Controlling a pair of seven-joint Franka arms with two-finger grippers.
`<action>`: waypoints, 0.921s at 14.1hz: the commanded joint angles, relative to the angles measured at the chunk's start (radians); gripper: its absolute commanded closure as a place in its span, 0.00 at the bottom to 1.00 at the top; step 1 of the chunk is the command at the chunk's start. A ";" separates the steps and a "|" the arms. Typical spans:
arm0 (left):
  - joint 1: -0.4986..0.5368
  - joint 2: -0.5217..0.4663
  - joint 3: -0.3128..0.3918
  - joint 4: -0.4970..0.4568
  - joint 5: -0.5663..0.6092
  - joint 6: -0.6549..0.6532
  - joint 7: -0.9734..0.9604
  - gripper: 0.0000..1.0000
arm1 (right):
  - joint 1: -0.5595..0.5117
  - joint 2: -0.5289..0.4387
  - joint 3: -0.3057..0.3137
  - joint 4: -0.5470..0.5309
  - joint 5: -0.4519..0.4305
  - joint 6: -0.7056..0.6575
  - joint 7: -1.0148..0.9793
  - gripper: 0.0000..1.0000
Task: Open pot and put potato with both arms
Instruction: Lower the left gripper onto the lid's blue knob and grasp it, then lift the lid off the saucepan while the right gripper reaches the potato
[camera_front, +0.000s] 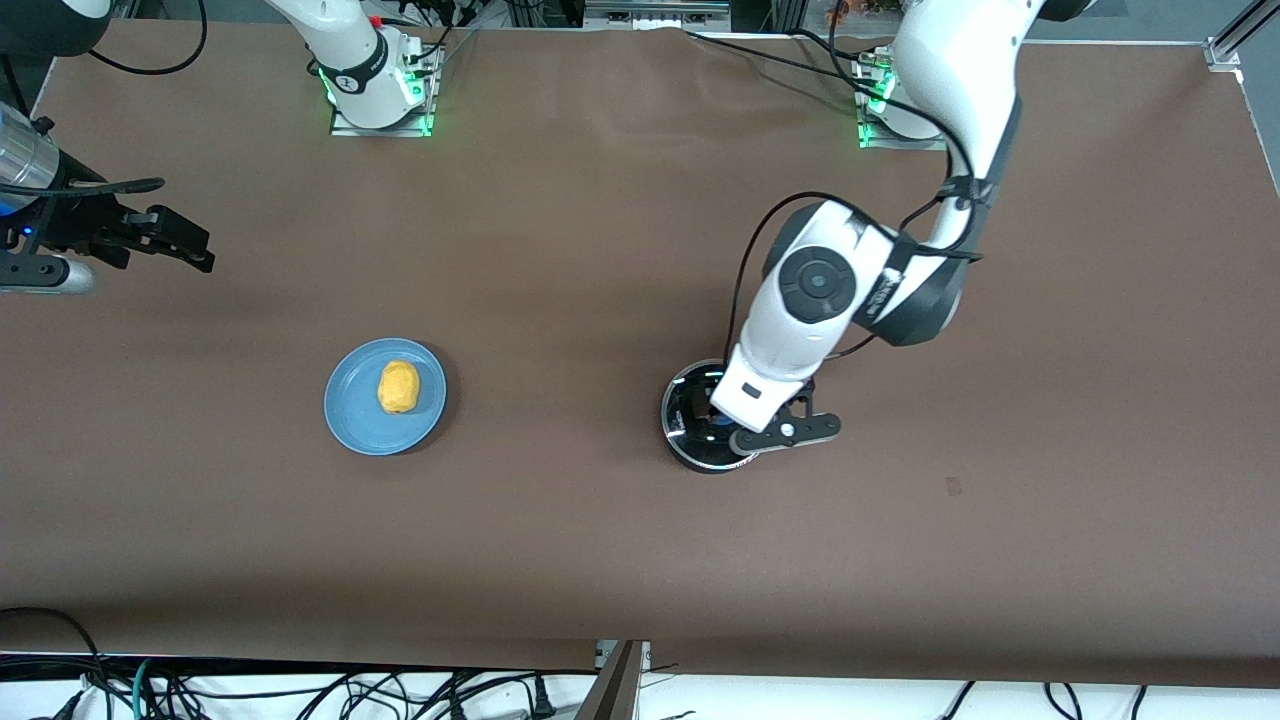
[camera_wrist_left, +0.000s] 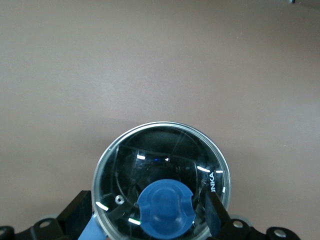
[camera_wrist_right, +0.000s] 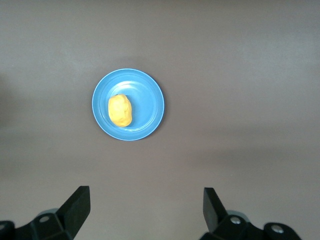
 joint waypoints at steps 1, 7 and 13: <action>-0.026 0.046 0.016 0.053 0.057 0.000 -0.056 0.00 | -0.002 0.011 0.004 0.026 -0.006 -0.006 0.011 0.00; -0.054 0.086 0.016 0.065 0.073 0.000 -0.129 0.00 | -0.002 0.011 0.004 0.026 -0.006 -0.006 0.011 0.00; -0.063 0.087 0.015 0.064 0.073 -0.006 -0.170 0.15 | -0.001 0.050 0.004 0.026 -0.013 -0.008 -0.003 0.00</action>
